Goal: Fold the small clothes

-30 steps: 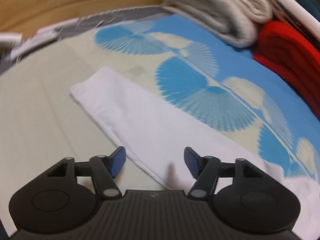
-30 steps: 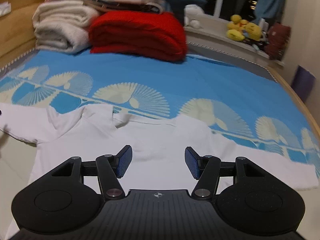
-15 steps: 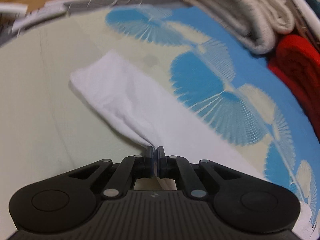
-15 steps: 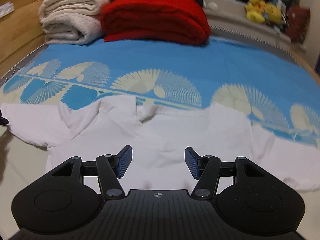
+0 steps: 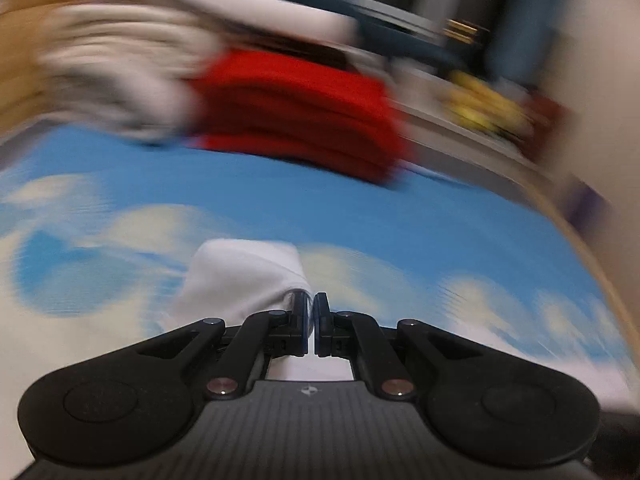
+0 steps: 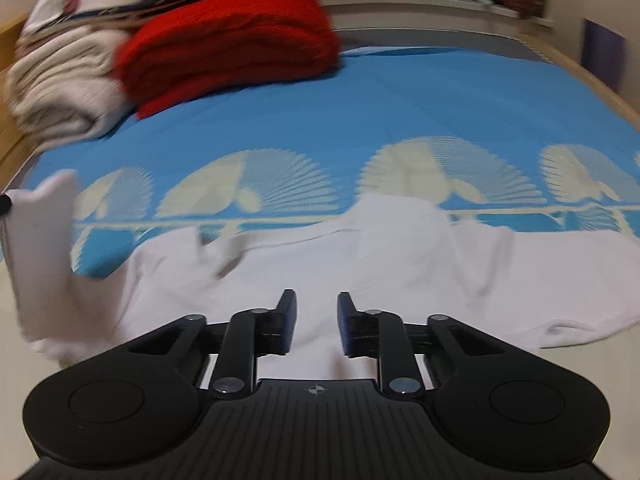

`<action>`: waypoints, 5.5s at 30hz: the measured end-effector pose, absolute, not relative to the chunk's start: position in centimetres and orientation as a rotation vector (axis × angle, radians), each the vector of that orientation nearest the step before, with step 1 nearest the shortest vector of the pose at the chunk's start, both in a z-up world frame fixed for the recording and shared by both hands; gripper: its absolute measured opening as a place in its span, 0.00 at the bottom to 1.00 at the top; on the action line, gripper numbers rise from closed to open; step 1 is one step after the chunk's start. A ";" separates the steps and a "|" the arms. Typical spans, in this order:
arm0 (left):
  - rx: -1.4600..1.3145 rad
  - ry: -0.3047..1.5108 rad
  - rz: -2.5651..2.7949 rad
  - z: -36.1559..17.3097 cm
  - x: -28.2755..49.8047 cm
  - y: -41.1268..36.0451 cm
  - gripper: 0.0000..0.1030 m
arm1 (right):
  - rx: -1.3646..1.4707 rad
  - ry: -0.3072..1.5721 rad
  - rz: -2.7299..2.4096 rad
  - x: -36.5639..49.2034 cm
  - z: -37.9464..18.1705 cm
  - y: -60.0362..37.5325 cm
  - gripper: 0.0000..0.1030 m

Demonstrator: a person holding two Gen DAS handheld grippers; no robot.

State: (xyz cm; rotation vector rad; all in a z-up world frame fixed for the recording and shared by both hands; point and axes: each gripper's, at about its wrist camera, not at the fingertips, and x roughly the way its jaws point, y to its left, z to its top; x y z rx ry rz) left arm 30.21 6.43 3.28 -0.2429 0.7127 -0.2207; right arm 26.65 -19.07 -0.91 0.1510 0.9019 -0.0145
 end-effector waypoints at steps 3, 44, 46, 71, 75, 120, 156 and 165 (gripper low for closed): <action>-0.189 0.749 -0.507 3.0 29.2 0.8 0.17 | 0.188 0.910 -0.102 27.1 -1.4 -20.9 0.22; -0.479 1.042 0.026 -4.0 36.0 16.0 0.31 | 0.815 0.969 -0.396 24.3 -9.4 -30.5 0.08; -0.490 1.054 0.026 -4.6 36.1 15.8 0.31 | 0.801 0.990 -0.373 24.4 -10.1 -30.9 0.12; -0.363 0.929 0.133 -8.5 39.4 15.5 0.03 | 0.709 0.677 -0.138 27.1 -4.8 -31.8 0.05; -0.353 0.952 0.156 -8.6 39.3 16.2 0.07 | 0.656 0.843 -0.251 28.7 -7.1 -32.6 0.10; 0.086 1.141 -0.252 -6.2 32.6 -2.6 0.68 | 0.765 0.933 -0.625 24.9 -7.4 -48.1 0.51; 0.124 1.157 -0.216 -7.2 32.4 -2.5 0.72 | 0.936 0.547 -1.002 19.5 -11.7 -63.3 0.03; 0.100 1.145 -0.219 -6.4 31.9 -1.0 0.72 | 0.662 0.462 -0.894 24.4 -4.7 -56.4 0.03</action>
